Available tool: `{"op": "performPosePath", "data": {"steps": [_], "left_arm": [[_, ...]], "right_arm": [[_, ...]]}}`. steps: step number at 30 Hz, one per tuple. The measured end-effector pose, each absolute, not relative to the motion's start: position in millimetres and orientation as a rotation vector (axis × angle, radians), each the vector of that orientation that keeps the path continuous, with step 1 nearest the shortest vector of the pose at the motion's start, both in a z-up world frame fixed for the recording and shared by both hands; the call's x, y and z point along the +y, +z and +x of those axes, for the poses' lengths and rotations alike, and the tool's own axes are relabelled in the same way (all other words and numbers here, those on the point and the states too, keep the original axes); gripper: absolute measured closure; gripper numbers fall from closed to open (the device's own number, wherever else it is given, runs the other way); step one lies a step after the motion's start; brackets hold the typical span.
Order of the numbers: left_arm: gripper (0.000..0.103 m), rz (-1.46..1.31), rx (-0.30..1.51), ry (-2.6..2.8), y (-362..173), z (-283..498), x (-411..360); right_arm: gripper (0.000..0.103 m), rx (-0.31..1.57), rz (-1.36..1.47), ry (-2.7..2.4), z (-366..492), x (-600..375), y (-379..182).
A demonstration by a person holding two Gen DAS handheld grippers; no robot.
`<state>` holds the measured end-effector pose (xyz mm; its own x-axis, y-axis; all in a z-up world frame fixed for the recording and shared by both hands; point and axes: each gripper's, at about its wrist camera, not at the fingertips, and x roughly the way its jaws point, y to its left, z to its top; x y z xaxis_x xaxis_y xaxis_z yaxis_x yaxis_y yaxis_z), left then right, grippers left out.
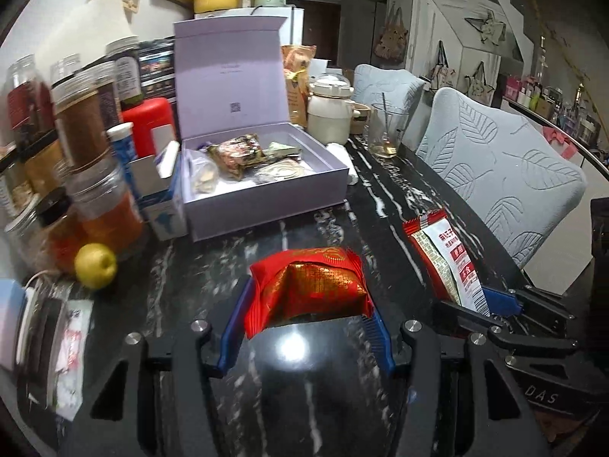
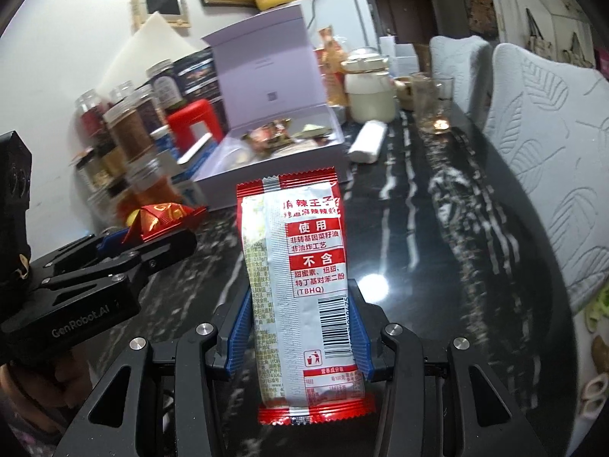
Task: Organize soft objects
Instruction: 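Lift and carry the candy bag and packet over the lavender box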
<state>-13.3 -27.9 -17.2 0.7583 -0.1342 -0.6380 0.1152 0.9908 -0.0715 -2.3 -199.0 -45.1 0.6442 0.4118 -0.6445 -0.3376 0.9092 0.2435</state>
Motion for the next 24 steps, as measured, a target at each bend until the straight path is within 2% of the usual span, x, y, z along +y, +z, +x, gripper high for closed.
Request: {"op": "performPosePath", "data": {"steps": [14,24], "left_arm": [[0.048,-0.030,0.695,-0.088,-21,-33,8],[0.048,-0.048,0.629,-0.092,2,-23,19]], "right_arm": [[0.058,0.788,0.156,0.543,-18,-164,-63],[0.058,0.741,0.093,0.570,-10,-142,-40]]}}
